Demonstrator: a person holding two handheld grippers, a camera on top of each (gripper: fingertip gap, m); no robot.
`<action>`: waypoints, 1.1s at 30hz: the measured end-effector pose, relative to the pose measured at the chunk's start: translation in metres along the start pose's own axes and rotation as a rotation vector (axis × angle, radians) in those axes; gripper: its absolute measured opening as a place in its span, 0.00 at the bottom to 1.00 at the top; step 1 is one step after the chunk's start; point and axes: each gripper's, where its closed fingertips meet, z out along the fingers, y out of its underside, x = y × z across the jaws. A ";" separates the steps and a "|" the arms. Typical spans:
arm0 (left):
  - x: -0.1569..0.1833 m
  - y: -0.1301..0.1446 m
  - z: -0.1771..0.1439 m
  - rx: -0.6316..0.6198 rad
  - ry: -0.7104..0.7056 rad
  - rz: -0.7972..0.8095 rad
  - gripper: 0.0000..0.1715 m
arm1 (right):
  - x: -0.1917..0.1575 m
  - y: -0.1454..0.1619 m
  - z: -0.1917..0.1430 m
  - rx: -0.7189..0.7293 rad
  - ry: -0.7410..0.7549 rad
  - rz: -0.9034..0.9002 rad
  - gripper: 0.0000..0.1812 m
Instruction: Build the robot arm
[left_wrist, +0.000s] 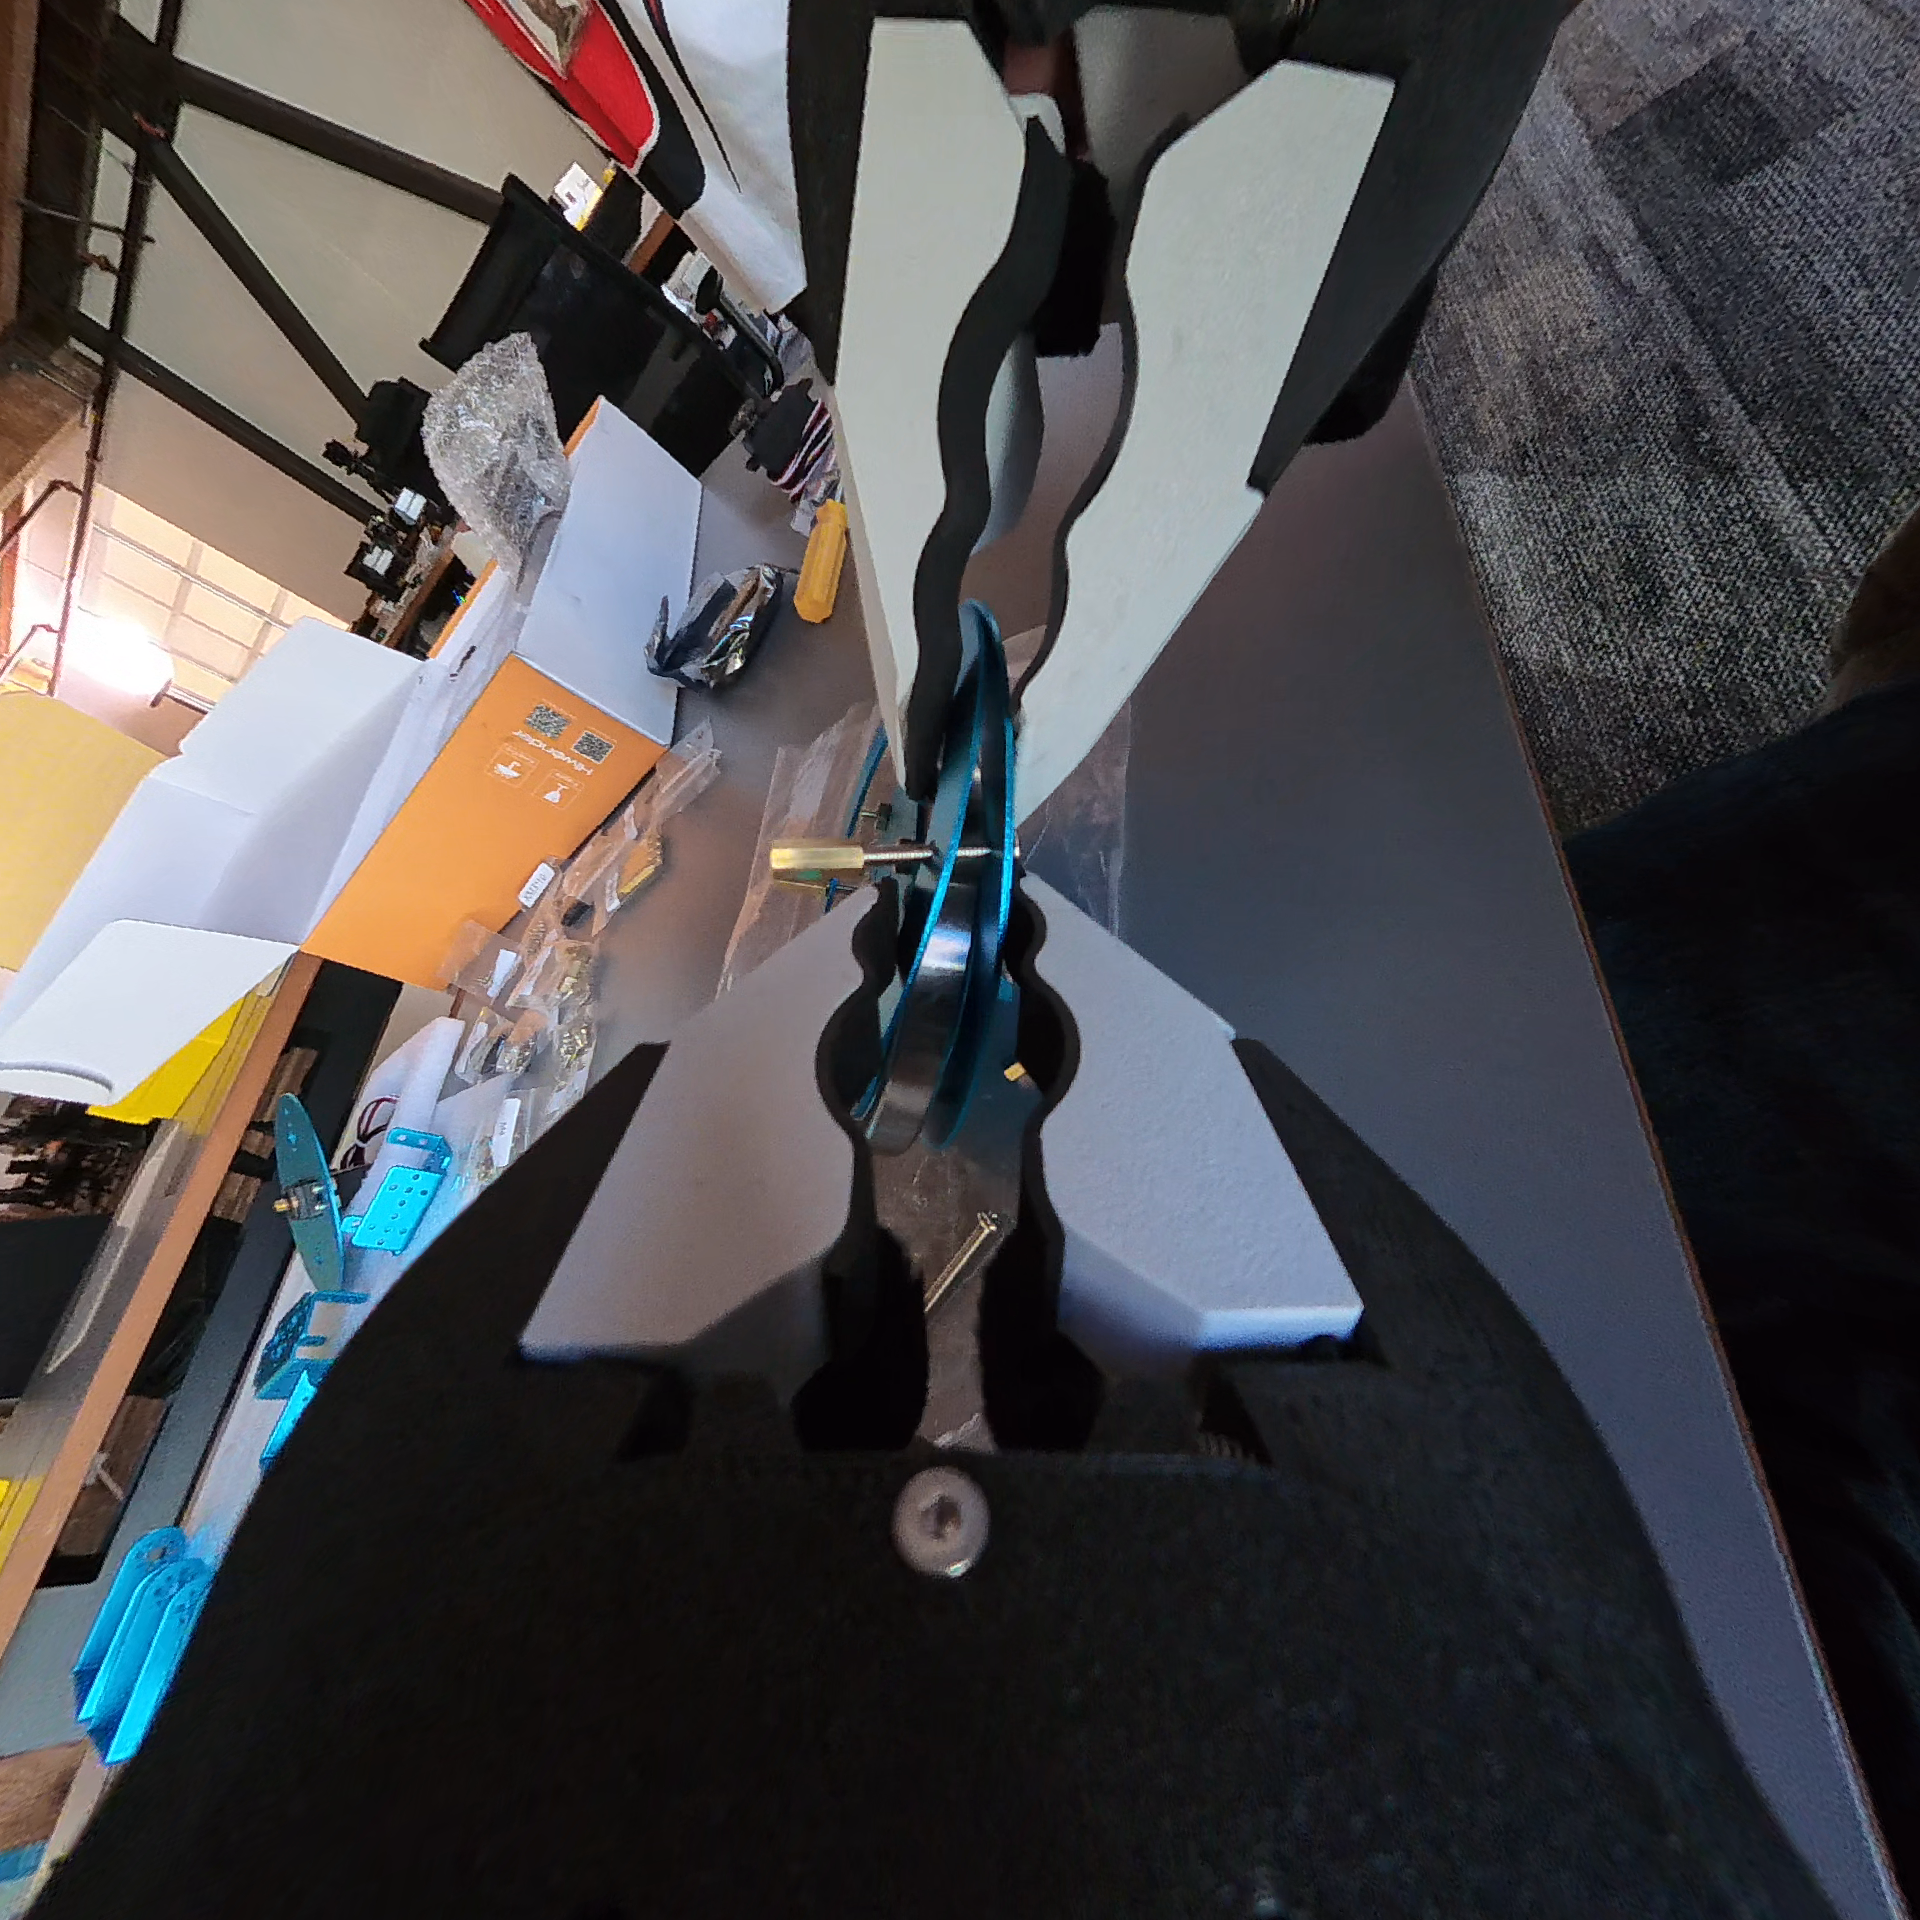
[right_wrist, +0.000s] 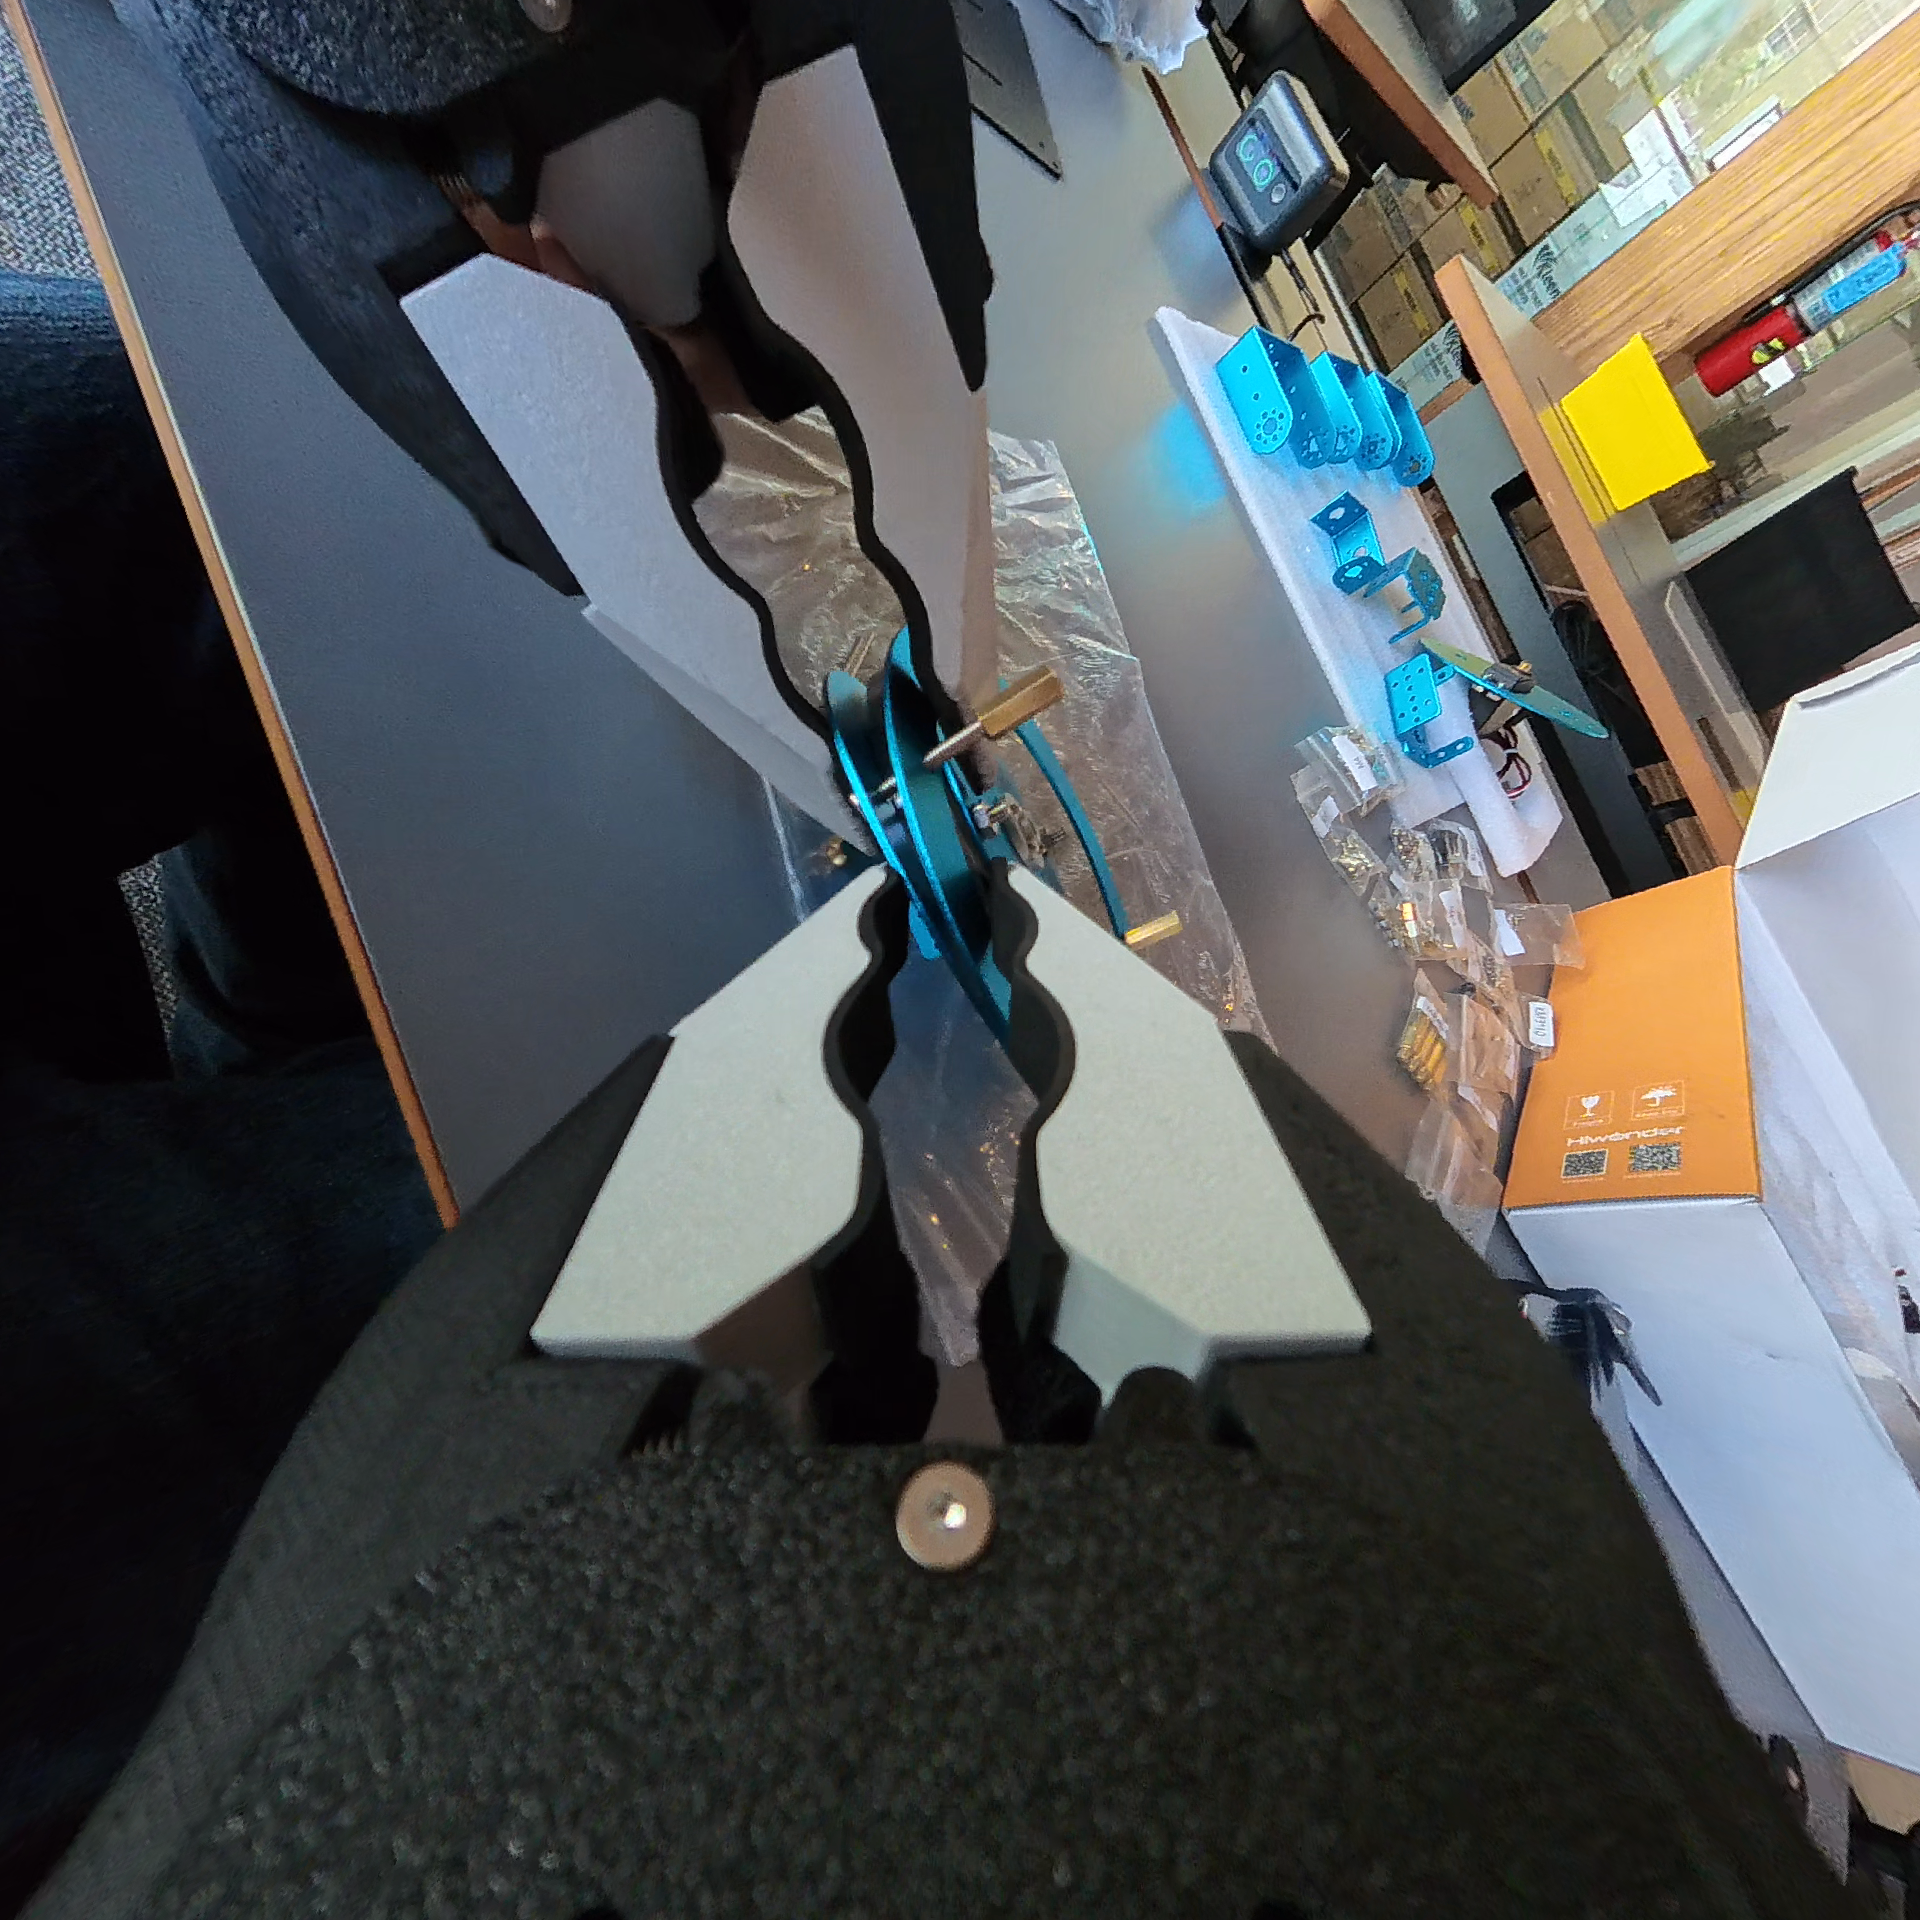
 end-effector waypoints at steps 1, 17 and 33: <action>0.000 0.000 0.000 0.006 0.002 -0.005 0.11 | 0.000 0.000 0.000 -0.002 0.003 0.001 0.08; -0.004 -0.011 -0.007 0.090 -0.004 -0.179 0.14 | 0.000 -0.002 0.000 -0.013 0.021 -0.003 0.07; 0.002 -0.013 -0.003 0.081 -0.005 0.041 0.08 | 0.001 -0.002 -0.005 0.071 -0.086 0.147 0.10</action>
